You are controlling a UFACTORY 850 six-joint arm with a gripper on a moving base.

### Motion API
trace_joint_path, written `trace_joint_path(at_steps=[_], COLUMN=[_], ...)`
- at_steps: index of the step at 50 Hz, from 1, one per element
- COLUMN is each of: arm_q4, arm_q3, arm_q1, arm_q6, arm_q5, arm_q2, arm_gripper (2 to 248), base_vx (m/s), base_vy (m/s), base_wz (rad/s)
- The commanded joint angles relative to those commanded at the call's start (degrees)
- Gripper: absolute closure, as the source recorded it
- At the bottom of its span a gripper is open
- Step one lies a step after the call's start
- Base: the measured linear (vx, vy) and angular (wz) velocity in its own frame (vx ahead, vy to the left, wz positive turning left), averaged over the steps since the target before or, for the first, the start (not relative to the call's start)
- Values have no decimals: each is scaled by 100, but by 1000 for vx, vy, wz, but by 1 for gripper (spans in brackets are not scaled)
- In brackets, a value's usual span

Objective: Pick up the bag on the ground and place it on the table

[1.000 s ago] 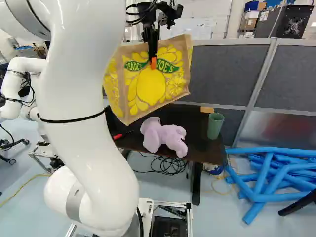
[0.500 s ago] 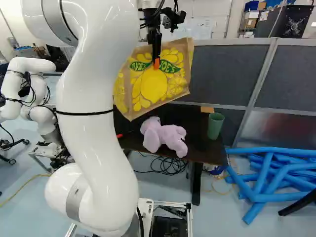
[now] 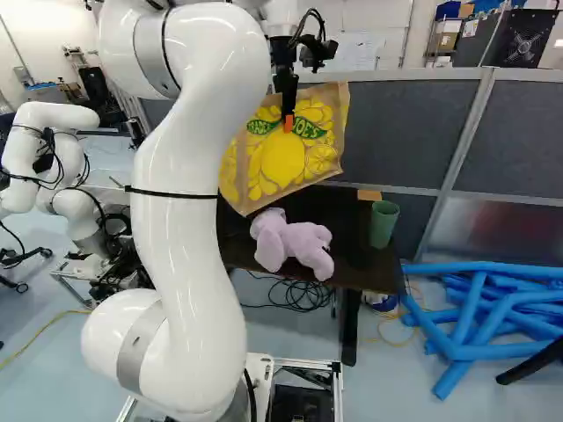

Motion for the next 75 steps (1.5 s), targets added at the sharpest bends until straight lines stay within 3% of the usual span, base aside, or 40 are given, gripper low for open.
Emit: trace_joint_path(at_steps=[42, 60, 75], arm_q4=[262, 658, 509], arm_q3=[-1612, -1929, -2071], arm_q1=[40, -4, -70], arm_q6=[0, 0, 0], arm_q5=[2, 2, 2], arm_q2=[-1295, -1712, -1984], arm_gripper=[228, 228, 228], base_vx=[0, 0, 0], base_vy=[0, 0, 0], base_wz=[0, 0, 0])
